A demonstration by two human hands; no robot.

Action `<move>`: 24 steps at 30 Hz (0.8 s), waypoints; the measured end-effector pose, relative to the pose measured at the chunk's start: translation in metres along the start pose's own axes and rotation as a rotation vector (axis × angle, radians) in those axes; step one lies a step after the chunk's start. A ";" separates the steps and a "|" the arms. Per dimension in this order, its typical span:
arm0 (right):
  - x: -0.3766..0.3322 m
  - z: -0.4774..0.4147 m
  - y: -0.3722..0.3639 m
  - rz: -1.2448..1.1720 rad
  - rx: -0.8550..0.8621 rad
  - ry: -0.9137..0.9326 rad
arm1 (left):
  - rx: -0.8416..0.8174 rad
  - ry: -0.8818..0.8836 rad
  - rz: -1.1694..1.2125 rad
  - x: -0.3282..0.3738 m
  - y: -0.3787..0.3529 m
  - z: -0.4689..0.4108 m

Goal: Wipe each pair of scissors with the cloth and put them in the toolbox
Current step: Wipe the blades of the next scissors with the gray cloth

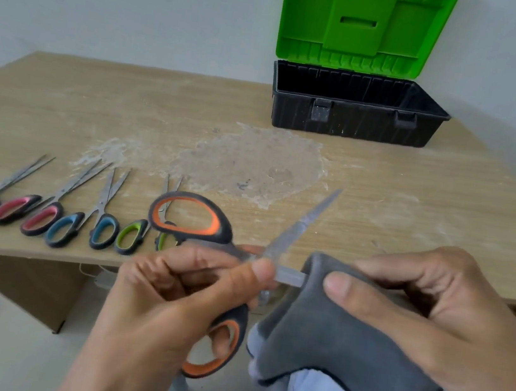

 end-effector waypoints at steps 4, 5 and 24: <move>-0.003 -0.004 -0.015 0.046 -0.053 0.016 | -0.029 -0.009 -0.020 -0.002 -0.005 -0.001; -0.003 -0.005 -0.014 0.053 -0.055 0.014 | -0.018 0.012 0.004 -0.004 -0.002 -0.002; -0.013 -0.002 -0.011 0.138 0.063 0.004 | 0.056 0.086 0.073 -0.009 0.006 0.000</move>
Point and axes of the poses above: each hand's wrist, its own z-axis away from the middle knuckle, its own y-axis out of the back of the hand, x = y × z, the point moved 3 cm from there along -z, towards the middle knuckle, and after that the axes turned 15 degrees about -z, right-handed, at the moved point
